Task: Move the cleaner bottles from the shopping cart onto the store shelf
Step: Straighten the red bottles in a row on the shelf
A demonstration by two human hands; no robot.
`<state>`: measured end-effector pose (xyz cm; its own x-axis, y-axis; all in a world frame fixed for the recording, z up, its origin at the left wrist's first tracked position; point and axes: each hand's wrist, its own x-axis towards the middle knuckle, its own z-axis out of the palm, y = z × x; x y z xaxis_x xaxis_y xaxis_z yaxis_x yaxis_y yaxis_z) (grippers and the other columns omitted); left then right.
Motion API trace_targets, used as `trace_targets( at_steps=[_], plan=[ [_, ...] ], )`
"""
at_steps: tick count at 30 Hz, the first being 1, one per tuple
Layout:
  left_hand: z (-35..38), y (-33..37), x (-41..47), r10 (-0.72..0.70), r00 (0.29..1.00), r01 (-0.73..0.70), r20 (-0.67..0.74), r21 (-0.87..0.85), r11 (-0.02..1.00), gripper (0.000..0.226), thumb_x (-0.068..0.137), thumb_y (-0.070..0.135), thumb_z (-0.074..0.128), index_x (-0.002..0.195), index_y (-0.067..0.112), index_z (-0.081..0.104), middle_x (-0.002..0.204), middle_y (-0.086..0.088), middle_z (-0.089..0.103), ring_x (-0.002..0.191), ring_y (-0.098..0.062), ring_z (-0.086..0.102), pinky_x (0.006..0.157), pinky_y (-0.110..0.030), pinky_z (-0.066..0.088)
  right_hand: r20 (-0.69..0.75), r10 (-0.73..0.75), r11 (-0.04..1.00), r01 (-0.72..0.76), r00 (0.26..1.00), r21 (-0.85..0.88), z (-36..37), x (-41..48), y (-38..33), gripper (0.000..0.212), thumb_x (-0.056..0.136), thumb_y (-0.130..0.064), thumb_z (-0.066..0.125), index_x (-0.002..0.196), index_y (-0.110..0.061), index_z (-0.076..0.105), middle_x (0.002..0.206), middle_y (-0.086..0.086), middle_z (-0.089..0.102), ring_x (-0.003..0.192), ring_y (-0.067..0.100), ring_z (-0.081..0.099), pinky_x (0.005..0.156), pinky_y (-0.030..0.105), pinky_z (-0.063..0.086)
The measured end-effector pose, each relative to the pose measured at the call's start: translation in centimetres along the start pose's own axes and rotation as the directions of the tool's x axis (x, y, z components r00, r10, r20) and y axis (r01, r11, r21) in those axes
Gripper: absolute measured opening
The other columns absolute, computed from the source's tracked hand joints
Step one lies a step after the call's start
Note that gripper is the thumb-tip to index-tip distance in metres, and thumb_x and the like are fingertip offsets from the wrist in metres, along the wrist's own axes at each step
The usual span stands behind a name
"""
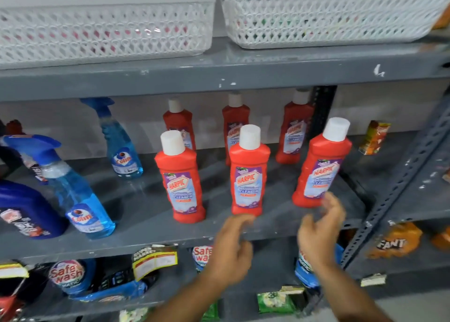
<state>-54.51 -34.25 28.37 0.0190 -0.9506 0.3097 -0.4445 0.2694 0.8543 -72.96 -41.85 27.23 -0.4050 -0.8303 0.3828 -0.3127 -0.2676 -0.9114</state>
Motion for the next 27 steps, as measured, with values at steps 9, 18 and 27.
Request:
trace_targets(
  at_steps=[9, 18, 27],
  plan=[
    [14.0, 5.5, 12.3, -0.254, 0.953, 0.283, 0.165, -0.18, 0.942, 0.085, 0.062, 0.017, 0.054, 0.143, 0.012, 0.027, 0.141, -0.01, 0.049, 0.129, -0.019, 0.049, 0.112, -0.042, 0.036, 0.547, 0.152, 0.988, -0.13, 0.823, -0.079, -3.0, 9.8, 7.6, 0.076, 0.066, -0.003, 0.046, 0.133, -0.037, 0.041, 0.135, 0.002, 0.058, 0.124, 0.02, 0.055, 0.108, 0.054, 0.04],
    [14.1, 7.7, 10.3, -0.282, 0.957, 0.288, 0.06, -0.25, 0.924, 0.07, 0.07, -0.011, 0.042, 0.134, 0.016, 0.038, 0.133, -0.003, 0.056, 0.119, -0.009, 0.052, 0.103, -0.015, 0.041, 0.517, 0.086, 0.994, -0.037, 0.852, -0.105, -4.4, 8.4, 4.7, 0.076, 0.067, -0.008, 0.044, 0.123, -0.06, 0.034, 0.129, 0.002, 0.059, 0.119, 0.021, 0.057, 0.104, 0.049, 0.044],
    [3.6, 0.9, -1.2, -0.188, 0.79, 0.13, -0.584, -0.139, 0.982, 0.035, 0.066, -0.002, 0.042, 0.095, 0.018, 0.043, 0.099, 0.018, 0.048, 0.093, -0.014, 0.052, 0.084, -0.028, 0.046, 0.705, -0.296, 0.933, 0.353, 0.645, 0.07, 0.6, -3.8, 0.0, 0.049, 0.076, -0.001, 0.053, 0.114, -0.032, 0.058, 0.109, -0.007, 0.064, 0.101, 0.004, 0.059, 0.093, 0.011, 0.041]
  ],
)
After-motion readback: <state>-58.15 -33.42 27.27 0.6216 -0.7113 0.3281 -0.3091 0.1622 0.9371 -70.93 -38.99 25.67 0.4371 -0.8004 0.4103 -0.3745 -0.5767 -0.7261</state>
